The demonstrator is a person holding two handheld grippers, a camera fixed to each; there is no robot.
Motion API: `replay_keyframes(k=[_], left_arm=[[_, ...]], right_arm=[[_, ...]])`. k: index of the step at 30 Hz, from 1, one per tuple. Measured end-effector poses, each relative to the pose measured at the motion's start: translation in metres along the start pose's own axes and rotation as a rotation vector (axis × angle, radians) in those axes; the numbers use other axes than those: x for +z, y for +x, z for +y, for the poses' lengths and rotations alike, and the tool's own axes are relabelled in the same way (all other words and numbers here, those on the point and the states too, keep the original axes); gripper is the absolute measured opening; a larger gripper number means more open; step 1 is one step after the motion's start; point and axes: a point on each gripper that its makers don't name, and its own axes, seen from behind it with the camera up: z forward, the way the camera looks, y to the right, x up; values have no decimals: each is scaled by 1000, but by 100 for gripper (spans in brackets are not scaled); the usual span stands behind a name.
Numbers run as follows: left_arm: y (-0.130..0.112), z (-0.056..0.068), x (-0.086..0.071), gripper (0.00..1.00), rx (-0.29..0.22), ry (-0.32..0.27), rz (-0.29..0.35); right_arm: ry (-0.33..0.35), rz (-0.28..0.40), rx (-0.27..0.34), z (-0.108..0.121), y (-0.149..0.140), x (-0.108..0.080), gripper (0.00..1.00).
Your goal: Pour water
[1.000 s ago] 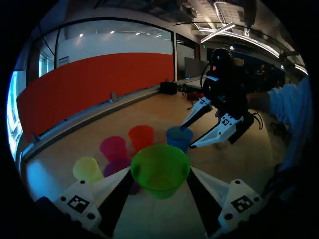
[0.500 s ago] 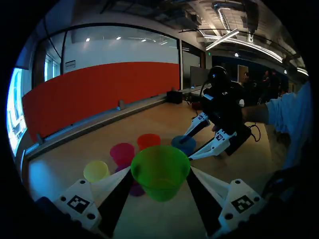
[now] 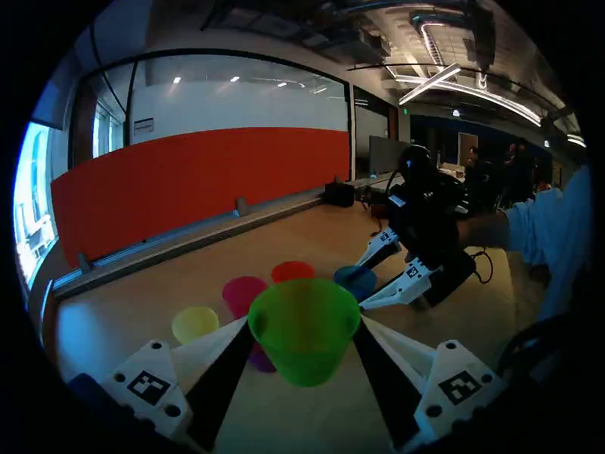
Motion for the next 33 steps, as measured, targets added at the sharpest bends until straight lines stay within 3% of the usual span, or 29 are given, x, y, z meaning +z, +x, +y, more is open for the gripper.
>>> replay_keyframes(k=[12,33], left_arm=[[3,-2,-5,88,-3,10,13],[26,-10,-16,87,6,33,101]], right_arm=[[-8,56,14,-6,15,-13,88],[-64,306,-12,-24,102,-92,87]])
